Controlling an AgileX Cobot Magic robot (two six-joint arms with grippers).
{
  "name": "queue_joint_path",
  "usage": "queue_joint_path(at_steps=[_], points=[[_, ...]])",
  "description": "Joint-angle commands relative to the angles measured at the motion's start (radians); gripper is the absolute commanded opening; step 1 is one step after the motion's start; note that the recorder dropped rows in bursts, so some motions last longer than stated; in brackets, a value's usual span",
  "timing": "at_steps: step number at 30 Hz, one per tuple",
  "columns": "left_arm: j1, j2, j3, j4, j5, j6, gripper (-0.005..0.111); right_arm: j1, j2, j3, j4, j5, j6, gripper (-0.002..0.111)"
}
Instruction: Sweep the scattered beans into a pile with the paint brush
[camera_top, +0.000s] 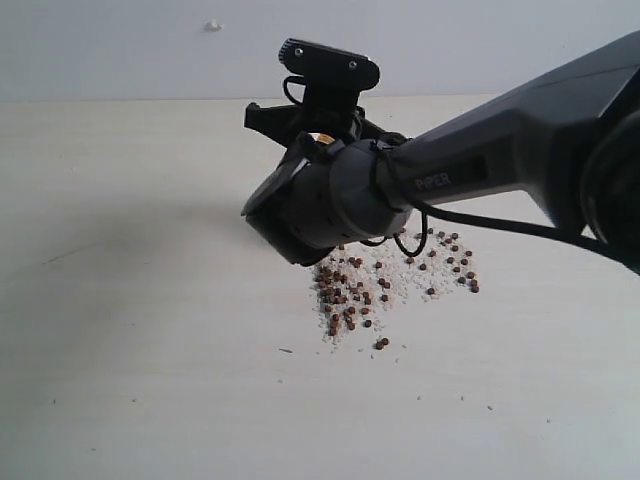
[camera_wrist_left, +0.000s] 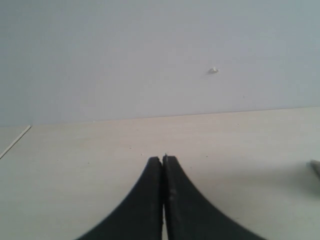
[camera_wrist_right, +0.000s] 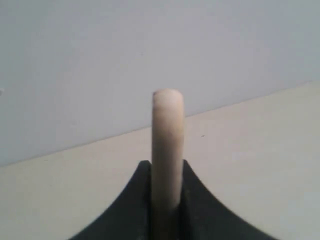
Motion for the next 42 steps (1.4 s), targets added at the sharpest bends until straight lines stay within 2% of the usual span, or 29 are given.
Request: queue_joint_path(at_steps=[1,4,11,21,24,26,29,31,42], points=[[0.002,-0.004,0.002,-0.003,0.004,0.002,0.000,-0.003,-0.016,0.005,0.136,-0.016,-0.179,0.000],[0.002,-0.004,0.002,-0.003,0.004,0.002,0.000,-0.003,-0.041,0.005,0.167,-0.030,-0.237,0.000],[0.002,-0.004,0.002,-0.003,0.004,0.002,0.000,-0.003,-0.102,0.005,0.107,-0.072,-0.189,0.000],[0.002,-0.004,0.002,-0.003,0.004,0.002,0.000,-0.003,-0.201,0.038,0.025,0.058,-0.180,0.000],[0.002,-0.004,0.002,-0.003,0.004,0.002,0.000,-0.003,-0.219,0.108,-0.133,0.146,-0.050,0.000],[0.002,-0.004,0.002,-0.003,0.004,0.002,0.000,-0.003,-0.235,0.174,-0.307,0.182,0.136,0.000],[0.002,-0.004,0.002,-0.003,0.004,0.002,0.000,-0.003,-0.257,0.271,-0.531,0.156,0.432,0.000],[0.002,-0.004,0.002,-0.003,0.004,0.002,0.000,-0.003,-0.269,0.325,-0.614,0.133,0.540,0.000],[0.002,-0.004,0.002,-0.003,0.004,0.002,0.000,-0.003,-0.275,0.490,-0.659,0.142,0.530,0.000]])
